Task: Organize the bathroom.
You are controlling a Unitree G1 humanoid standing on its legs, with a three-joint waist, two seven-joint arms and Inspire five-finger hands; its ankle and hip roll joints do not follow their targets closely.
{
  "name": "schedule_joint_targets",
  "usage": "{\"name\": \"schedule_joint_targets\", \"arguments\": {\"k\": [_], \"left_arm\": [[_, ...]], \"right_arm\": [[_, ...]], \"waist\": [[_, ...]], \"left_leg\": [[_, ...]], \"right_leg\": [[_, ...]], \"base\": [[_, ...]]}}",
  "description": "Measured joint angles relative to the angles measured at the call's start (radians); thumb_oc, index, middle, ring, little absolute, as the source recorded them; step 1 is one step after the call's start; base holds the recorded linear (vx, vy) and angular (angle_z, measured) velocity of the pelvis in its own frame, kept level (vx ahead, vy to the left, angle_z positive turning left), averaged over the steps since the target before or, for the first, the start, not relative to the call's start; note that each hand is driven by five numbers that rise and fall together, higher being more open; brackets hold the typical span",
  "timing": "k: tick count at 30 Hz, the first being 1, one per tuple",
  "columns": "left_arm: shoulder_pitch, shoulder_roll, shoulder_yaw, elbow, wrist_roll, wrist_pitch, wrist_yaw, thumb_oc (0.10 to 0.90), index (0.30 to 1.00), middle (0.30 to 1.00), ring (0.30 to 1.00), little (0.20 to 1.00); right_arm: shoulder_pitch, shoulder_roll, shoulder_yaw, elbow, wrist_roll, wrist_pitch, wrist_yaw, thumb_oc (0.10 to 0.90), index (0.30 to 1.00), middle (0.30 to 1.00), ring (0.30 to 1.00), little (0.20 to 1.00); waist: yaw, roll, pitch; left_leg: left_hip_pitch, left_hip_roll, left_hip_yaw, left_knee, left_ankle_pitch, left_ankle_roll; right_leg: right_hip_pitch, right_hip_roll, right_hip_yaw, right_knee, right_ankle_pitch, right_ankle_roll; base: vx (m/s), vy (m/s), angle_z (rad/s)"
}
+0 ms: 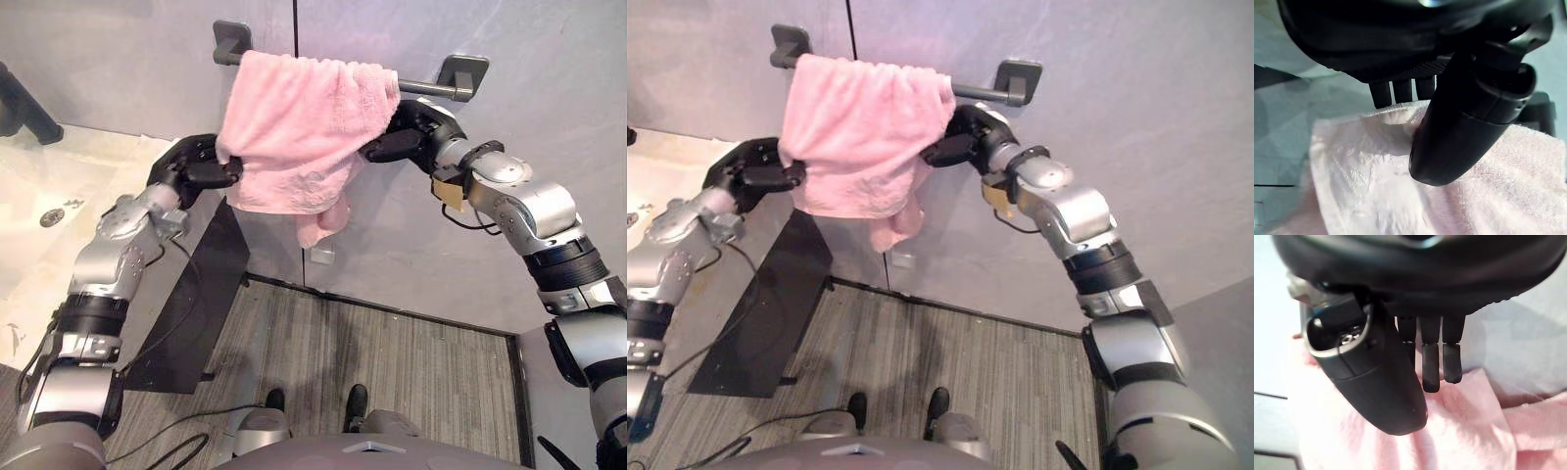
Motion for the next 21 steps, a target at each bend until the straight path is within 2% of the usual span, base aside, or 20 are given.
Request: {"name": "schedule_joint_targets", "arguments": {"k": [2,10,18,19,20,21], "left_arm": [[0.041,-0.001,0.01,-0.019,-0.003,0.0,-0.008,0.4,0.3,0.3,0.3,0.3],[0.058,-0.005,0.011,-0.101,-0.004,0.0,-0.025,0.4,0.3,0.3,0.3,0.3],[0.061,-0.011,0.01,-0.105,-0.006,0.0,-0.046,0.4,0.3,0.3,0.3,0.3],[0.061,-0.012,0.01,-0.105,-0.006,0.0,-0.048,0.416,0.324,0.324,0.324,0.324],[0.061,-0.012,0.01,-0.105,-0.006,0.0,-0.048,0.416,0.324,0.324,0.324,0.324],[0.062,-0.012,0.01,-0.105,-0.006,0.0,-0.054,0.425,0.338,0.338,0.338,0.338]], "right_arm": [[0.023,-0.006,-0.013,-0.003,-0.001,0.0,0.004,0.4,0.3,0.3,0.3,0.3],[0.127,-0.006,-0.097,-0.018,-0.002,0.002,0.003,0.4,0.3,0.3,0.3,0.3],[0.174,-0.006,-0.11,-0.026,-0.001,0.002,0.002,0.408,0.312,0.312,0.312,0.312],[0.175,-0.006,-0.11,-0.026,-0.001,0.002,-0.001,0.478,0.418,0.418,0.418,0.418],[0.175,-0.006,-0.11,-0.026,-0.001,0.002,-0.001,0.478,0.418,0.418,0.418,0.418],[0.175,-0.006,-0.11,-0.026,-0.001,0.002,-0.004,0.573,0.559,0.559,0.559,0.559]], "waist": [[0.001,0.0,0.0],[-0.003,0.0,0.0],[-0.054,0.003,-0.002],[-0.057,0.003,-0.002],[-0.057,0.003,-0.002],[-0.063,0.004,-0.002]], "left_leg": [[0.001,0.0,0.001,-0.001,-0.002,0.0],[0.008,0.0,0.014,-0.001,-0.009,0.003],[0.014,0.0,0.026,0.0,-0.011,0.003],[0.015,0.0,0.028,0.0,-0.011,0.003],[0.015,0.0,0.028,0.0,-0.011,0.003],[0.016,0.0,0.029,0.0,-0.011,0.003]], "right_leg": [[0.0,0.0,0.001,0.0,-0.001,0.001],[0.001,0.001,0.014,0.0,-0.002,0.002],[0.001,0.001,0.026,0.0,-0.002,0.003],[0.001,0.002,0.027,0.0,-0.002,0.003],[0.001,0.002,0.027,0.0,-0.002,0.003],[0.001,0.002,0.028,0.0,-0.002,0.003]], "base": [[0.0,0.0,0.0],[0.0,-0.005,-0.04],[0.0,-0.014,-0.04],[-0.01,-0.016,-0.05],[0.0,0.0,0.0],[0.0,0.0,0.0]]}}
